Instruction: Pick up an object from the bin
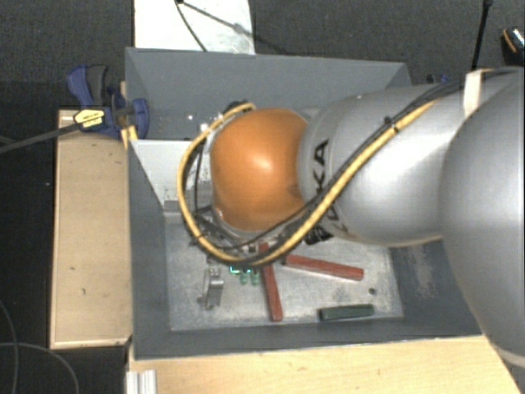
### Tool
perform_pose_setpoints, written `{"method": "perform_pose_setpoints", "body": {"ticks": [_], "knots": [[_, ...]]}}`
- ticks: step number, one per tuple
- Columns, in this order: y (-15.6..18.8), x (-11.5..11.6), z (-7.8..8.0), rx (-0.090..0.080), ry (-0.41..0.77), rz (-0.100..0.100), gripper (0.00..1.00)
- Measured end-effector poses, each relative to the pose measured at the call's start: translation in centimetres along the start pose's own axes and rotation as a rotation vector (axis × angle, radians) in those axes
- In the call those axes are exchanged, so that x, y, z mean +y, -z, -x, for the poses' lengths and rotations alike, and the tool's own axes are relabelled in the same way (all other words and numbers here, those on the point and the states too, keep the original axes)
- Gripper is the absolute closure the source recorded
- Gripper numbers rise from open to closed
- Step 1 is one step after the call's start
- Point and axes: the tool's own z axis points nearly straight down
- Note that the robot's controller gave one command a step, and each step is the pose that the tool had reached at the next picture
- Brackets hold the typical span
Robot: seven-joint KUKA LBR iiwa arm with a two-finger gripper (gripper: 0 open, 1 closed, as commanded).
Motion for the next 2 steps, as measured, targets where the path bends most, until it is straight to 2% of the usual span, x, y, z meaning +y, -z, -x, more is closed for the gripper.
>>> {"method": "perform_pose_setpoints", "body": {"ticks": [1,2], "knots": [[-2.3,-9.4,3.5,-0.005,0.052,-0.004,0.00],[-11.9,-14.8,7.3,-0.003,-0.097,0.001,0.00]]}}
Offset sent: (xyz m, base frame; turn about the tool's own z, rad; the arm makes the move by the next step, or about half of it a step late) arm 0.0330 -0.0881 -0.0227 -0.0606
